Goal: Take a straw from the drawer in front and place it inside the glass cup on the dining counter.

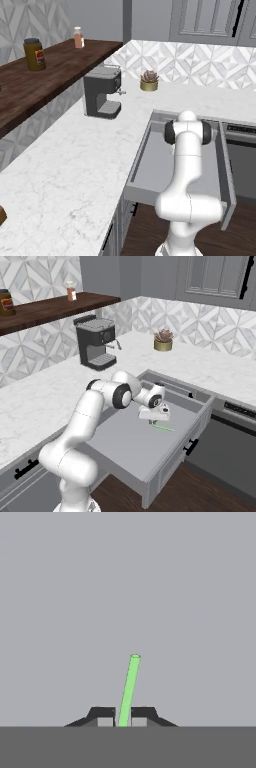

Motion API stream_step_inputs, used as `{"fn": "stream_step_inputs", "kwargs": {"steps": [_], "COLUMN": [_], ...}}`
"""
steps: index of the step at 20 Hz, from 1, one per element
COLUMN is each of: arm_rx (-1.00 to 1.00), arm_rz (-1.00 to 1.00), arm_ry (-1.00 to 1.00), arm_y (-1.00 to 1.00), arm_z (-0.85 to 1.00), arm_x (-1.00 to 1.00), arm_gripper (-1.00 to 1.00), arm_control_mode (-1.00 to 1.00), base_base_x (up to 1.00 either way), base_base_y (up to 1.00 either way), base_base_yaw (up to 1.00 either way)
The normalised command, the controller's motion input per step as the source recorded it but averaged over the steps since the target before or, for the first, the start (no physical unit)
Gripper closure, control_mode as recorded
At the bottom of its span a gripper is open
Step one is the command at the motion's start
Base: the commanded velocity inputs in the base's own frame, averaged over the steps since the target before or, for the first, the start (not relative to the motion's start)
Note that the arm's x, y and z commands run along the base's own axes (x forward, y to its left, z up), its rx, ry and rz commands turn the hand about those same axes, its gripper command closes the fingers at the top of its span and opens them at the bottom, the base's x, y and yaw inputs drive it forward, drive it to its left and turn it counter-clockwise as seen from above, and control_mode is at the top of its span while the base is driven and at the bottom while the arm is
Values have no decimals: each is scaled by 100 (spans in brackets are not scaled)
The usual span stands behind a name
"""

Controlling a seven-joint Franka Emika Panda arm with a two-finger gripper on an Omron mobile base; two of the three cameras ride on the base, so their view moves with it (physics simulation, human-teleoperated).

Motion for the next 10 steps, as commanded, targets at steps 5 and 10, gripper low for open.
{"fn": "stream_step_inputs", "kwargs": {"steps": [5,10], "arm_rx": [12,5], "arm_rz": [1,0], "arm_ry": [0,-14], "arm_y": [-17,4], "arm_z": [9,88], "arm_x": [-7,-57], "arm_gripper": [100,100], "arm_control_mode": [-100,-100], "base_base_x": [0,0], "base_base_y": [0,0], "base_base_yaw": [0,0]}}
